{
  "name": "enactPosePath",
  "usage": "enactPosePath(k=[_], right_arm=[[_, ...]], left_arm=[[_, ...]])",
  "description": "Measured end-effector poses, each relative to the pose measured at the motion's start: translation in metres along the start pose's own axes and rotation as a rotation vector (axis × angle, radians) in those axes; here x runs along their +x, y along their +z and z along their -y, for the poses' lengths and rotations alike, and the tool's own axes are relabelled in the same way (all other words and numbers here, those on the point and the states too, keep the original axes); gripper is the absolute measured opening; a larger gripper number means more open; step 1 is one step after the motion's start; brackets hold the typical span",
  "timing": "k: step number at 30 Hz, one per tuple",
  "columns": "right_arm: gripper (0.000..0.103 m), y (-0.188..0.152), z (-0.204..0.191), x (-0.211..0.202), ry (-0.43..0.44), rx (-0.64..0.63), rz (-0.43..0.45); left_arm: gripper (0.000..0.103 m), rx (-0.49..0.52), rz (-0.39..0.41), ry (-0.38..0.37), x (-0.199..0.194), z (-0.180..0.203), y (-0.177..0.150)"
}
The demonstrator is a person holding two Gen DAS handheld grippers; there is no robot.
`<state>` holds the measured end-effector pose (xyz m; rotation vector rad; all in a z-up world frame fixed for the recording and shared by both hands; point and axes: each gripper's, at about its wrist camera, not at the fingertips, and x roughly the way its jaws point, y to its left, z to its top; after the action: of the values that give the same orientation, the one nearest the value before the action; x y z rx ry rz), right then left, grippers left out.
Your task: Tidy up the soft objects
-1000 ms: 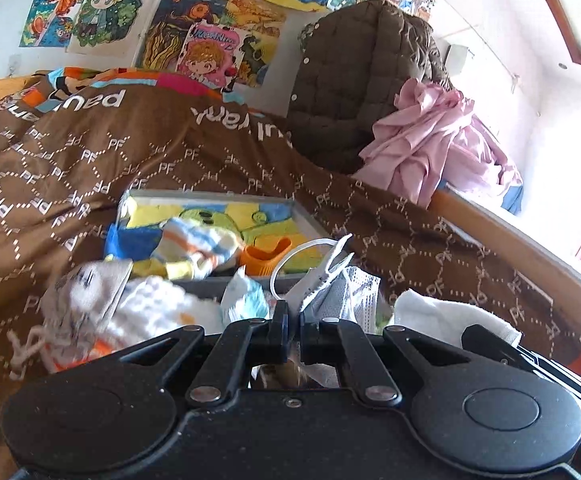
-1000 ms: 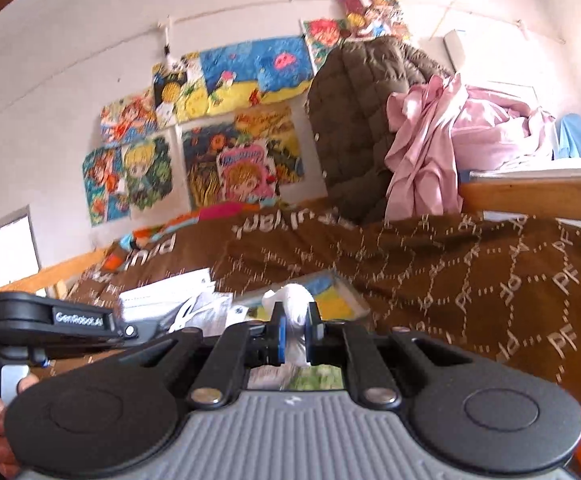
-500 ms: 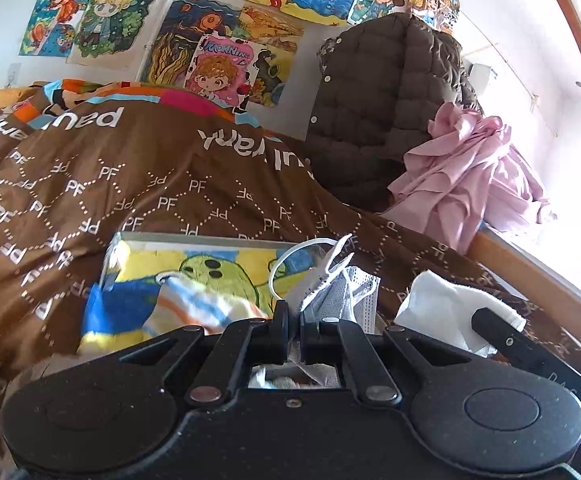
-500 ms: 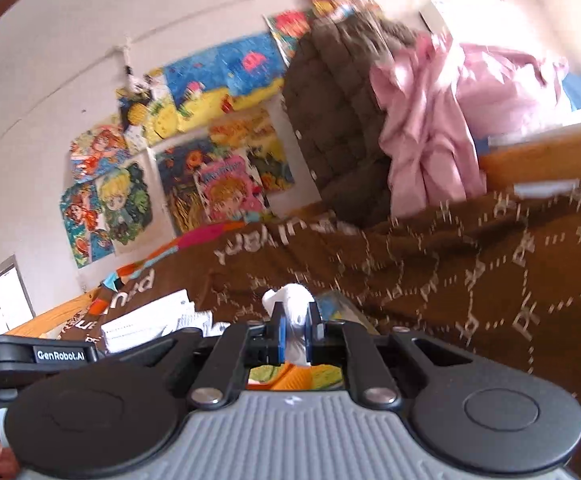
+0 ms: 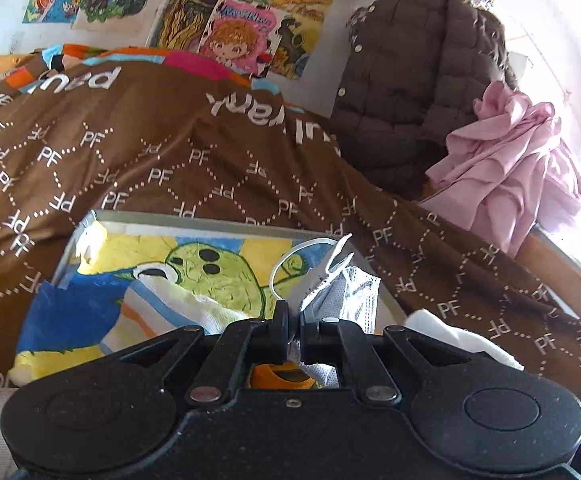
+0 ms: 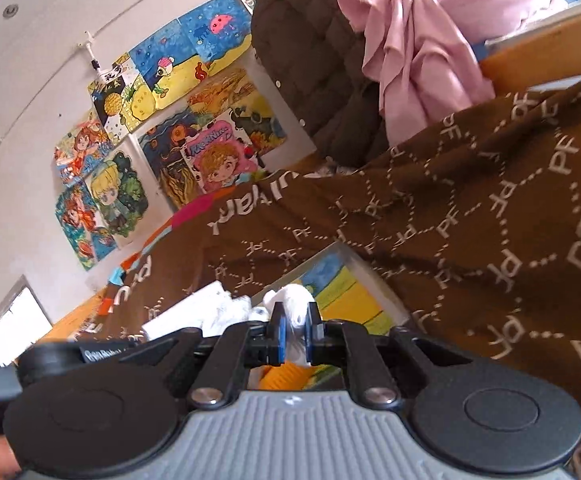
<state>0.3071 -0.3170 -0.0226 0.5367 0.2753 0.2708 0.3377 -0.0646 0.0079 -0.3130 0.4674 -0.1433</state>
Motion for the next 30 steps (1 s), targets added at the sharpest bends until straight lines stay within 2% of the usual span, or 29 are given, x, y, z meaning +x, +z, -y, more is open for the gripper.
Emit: enactPosePath(k=[2,8,16,21,30], right_arm=[[0.01,0.003,-0.001,0.002,-0.005,-0.007,0.01],[0.01,0.004,-0.003,0.016,-0.051,0.005,-0.066],[0.012,-0.004,-0.013,0.027,-0.11,-0.058,-0.161],[0.021,-0.007,-0.016,0.025,-0.122,-0.074,-0.168],[0.034,-0.007,-0.014,0.027,-0.127,-0.056,-0.176]], left_arm=[[0.004,-0.006,-0.017,0.009,0.006,0.0,-0.002],[0.004,0.02,-0.057,0.034,0.023,-0.002,-0.001],[0.005,0.027,-0.103,0.07,0.038,-0.005,-0.005],[0.006,0.033,-0.131,0.089,0.043,-0.008,-0.007],[0.02,0.023,-0.132,0.11,0.041,-0.014,-0.014]])
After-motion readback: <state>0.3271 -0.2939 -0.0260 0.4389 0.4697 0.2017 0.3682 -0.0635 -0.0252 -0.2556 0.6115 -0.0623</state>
